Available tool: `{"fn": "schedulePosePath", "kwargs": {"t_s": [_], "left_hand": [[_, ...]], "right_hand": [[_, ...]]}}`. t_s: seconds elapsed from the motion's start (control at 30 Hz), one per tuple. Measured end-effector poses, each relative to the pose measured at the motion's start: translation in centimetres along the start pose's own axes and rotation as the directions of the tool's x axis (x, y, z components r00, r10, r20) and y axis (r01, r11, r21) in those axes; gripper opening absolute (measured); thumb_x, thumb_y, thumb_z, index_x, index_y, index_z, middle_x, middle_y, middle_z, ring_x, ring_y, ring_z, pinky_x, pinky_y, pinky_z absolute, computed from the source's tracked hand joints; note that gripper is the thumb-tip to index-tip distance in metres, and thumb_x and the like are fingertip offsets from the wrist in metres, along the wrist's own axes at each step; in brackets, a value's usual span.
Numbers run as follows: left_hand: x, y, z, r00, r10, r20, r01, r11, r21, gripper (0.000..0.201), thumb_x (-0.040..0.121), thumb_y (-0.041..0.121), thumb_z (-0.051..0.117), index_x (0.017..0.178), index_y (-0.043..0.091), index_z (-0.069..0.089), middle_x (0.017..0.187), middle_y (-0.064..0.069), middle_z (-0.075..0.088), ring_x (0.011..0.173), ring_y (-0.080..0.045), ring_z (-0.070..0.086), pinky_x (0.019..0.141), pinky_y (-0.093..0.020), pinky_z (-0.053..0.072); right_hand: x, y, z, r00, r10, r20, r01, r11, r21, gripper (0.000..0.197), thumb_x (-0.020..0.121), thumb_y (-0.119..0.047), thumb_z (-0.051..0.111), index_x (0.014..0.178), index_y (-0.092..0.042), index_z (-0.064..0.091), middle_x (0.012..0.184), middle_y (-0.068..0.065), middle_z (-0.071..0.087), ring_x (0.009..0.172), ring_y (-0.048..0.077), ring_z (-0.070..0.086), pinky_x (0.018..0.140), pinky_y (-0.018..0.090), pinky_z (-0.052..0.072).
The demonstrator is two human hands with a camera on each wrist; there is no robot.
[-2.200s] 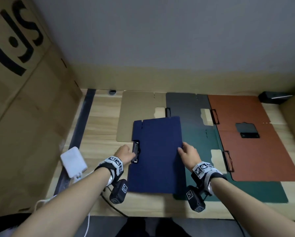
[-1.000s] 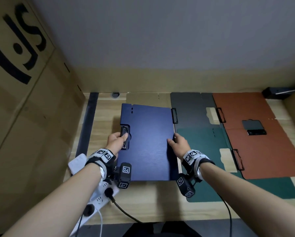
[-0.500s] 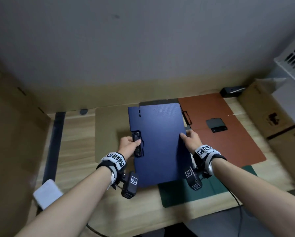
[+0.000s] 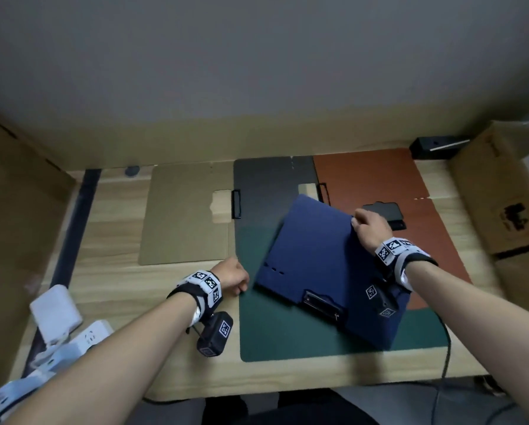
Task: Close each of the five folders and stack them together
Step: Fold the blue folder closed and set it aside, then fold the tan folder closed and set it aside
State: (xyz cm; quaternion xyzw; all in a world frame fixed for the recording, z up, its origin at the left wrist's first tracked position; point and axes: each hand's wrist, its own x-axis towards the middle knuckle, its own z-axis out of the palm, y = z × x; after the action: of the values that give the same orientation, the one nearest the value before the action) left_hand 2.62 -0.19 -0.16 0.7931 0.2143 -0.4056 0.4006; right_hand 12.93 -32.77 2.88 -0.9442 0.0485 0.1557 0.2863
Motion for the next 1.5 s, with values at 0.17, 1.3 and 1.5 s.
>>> {"fn": "schedulePosePath", "kwargs": {"t_s": [0.17,1.3,1.5], "left_hand": [[0.7,-1.4,-0.9,0.987,-0.073,-0.144,0.065,0.996,-0.054,0.019,0.090,0.008,0.049,0.081,0.007,0.066,0.075,-0.011,0.074,0.058,-0.021,0.063,0.054,-0.022,0.045],[14.0,5.9,-9.0,0.853,0.283,-0.439,0.089,0.749,0.657,0.052,0.097,0.055,0.030,0.104,0.009,0.055,0.092,-0.011,0.069,0.084,-0.033,0.066,0.061,-0.033,0.042],[12.8,6.8,-9.9,0.869,0.398,-0.293,0.012,0.576,0.817,0.015,0.094,0.014,0.045,0.097,0.008,0.059,0.093,-0.009,0.067,0.085,-0.032,0.066,0.061,-0.034,0.038]], "right_hand": [[1.9,-0.9,1.9,0.959,-0.152,0.237,0.191,0.970,-0.152,0.014,0.092,-0.010,0.046,0.086,-0.011,0.059,0.082,0.009,0.063,0.081,0.032,0.056,0.072,0.038,0.044],[9.8,-9.6,13.3,0.876,-0.296,0.381,0.415,0.866,-0.280,0.092,0.081,-0.055,0.067,0.154,-0.032,0.016,0.165,-0.002,-0.006,0.152,0.019,-0.003,0.122,0.040,0.012],[9.5,-10.1,14.0,0.879,-0.250,0.406,0.387,0.871,-0.301,0.094,0.083,-0.047,0.068,0.155,-0.030,0.009,0.164,0.000,-0.015,0.151,0.018,-0.013,0.120,0.040,0.014]]}}
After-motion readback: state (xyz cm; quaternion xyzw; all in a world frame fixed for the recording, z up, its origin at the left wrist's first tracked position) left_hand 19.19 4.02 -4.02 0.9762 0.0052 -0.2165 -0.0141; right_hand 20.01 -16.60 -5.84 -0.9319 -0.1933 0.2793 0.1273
